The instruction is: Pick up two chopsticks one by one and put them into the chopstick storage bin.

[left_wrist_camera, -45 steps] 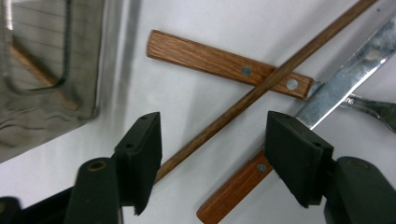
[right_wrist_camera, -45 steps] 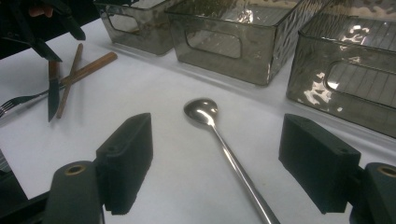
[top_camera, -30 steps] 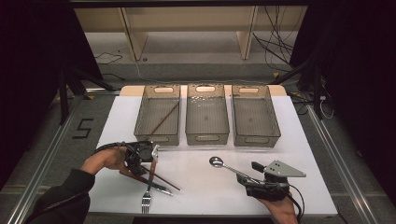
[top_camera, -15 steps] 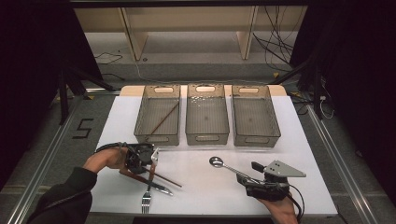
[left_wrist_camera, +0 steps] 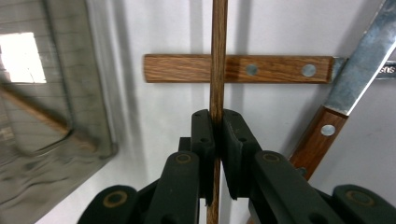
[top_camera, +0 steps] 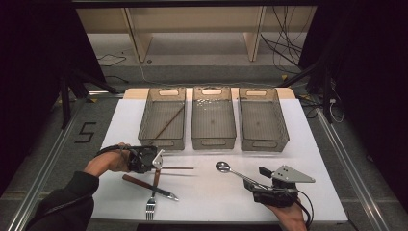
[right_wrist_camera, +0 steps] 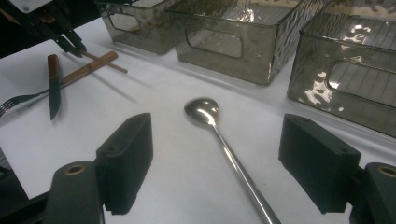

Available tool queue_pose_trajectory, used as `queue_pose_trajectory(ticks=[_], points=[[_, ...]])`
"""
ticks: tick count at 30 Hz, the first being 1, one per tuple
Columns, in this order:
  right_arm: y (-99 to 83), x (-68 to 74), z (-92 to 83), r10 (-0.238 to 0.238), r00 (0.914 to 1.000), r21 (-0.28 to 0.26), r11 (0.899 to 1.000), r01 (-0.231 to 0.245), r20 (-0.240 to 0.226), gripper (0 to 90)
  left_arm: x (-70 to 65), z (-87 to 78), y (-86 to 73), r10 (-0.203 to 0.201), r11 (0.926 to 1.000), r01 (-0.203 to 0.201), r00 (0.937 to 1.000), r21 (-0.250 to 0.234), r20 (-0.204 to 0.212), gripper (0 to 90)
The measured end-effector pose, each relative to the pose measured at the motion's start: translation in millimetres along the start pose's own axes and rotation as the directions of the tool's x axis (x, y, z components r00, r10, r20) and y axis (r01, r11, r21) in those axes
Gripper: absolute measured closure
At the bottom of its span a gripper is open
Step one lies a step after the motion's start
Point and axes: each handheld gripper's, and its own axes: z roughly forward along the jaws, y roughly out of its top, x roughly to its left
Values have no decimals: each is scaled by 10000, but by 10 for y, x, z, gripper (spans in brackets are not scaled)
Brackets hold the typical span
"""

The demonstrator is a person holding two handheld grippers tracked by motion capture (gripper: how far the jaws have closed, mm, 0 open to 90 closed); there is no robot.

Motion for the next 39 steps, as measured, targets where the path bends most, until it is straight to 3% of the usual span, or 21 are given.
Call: queue_pose_trajectory(ticks=[7,9,14,19,22,25,27,29,33,37,38,39], points=[[0,1,-1,0,10000,-5,10000,0,1,268,42,-102,4,-172,9996,159,9979,-213,-632,834],[0,1,-2,4,10000,-7,10000,-4,6,268,45,-135,8,11,9998,-26,9962,-175,-867,834],[0,0,0,-6,10000,10,10000,6,13,268,39,-230,34,-55,9994,10,9920,-358,-1264,834],[1,2,2,4,10000,12,10000,-4,16,268,82,-335,62,-475,9970,391,9903,-667,-1304,835],[0,2,0,-7,10000,2,10000,7,17,268,120,-416,83,-923,9920,791,9861,-984,-1384,835],[0,0,0,-5,10000,9,10000,5,17,268,176,-487,103,-1570,9805,1405,9805,-1371,-1183,835],[0,0,-1,-9,10000,5,10000,9,18,268,224,-527,110,-2133,9676,1949,9712,-1608,-1063,835],[1,0,-2,11,10000,0,10000,-11,23,268,282,-568,107,-2734,9511,2520,9559,-1785,-1073,835],[0,-1,0,-3,10000,18,10000,3,24,268,414,-649,66,-4018,8934,3752,9134,-2471,-659,835],[0,-4,-2,3,10000,-5,10000,-3,25,268,516,-725,36,-4757,8484,4465,8787,-2843,-394,835],[0,-5,-2,2,10000,-10,10000,-2,23,268,543,-743,28,-4894,8440,4590,8707,-2774,-483,835],[0,-4,-2,1,10000,-22,10000,-1,29,268,565,-754,24,-5090,8337,4775,8593,-2773,-508,835]])
